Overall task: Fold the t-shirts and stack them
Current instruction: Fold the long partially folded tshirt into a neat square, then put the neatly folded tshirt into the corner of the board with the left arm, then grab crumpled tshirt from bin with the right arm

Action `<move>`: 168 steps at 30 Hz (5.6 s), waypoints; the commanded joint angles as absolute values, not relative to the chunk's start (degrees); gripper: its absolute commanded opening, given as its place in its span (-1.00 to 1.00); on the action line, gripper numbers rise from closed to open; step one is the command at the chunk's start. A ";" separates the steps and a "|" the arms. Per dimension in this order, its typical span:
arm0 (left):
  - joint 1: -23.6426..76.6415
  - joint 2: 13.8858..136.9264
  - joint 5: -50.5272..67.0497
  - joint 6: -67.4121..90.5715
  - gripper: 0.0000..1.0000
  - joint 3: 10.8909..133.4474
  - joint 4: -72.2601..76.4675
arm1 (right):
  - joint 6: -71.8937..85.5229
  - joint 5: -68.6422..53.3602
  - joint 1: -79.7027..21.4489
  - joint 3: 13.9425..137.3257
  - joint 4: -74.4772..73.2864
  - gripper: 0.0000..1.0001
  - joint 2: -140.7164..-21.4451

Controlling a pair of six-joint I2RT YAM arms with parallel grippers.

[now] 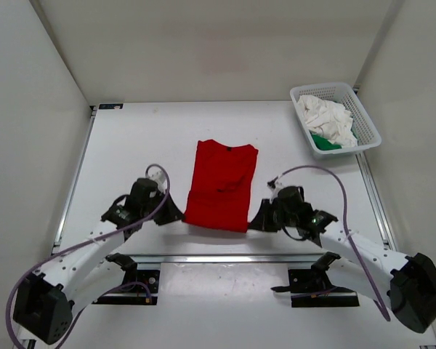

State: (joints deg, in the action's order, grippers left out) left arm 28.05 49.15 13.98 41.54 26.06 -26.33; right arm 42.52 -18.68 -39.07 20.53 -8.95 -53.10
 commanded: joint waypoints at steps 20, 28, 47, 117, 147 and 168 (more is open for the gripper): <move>15.91 118.37 4.22 37.27 -1.00 97.27 -21.71 | 22.76 -25.49 -11.25 101.32 -21.44 -1.00 -122.50; 15.02 123.49 5.71 37.79 -0.22 104.94 -21.36 | 22.94 -22.41 -10.81 112.57 -25.13 -0.83 -128.84; 15.91 123.91 26.72 34.54 0.12 83.67 -9.49 | 25.13 -21.70 -18.19 71.58 -10.20 -0.38 -95.46; -15.66 100.74 4.40 55.91 -0.04 59.43 12.04 | 27.07 -27.43 -23.29 36.37 -5.18 -0.38 -66.71; 46.85 76.29 13.80 36.82 0.07 33.05 10.19 | 16.26 -4.57 12.83 96.84 -21.27 -0.12 -113.88; 43.94 78.84 15.82 37.96 0.09 34.54 10.72 | 17.31 -9.75 13.88 110.92 -20.31 -1.00 -111.91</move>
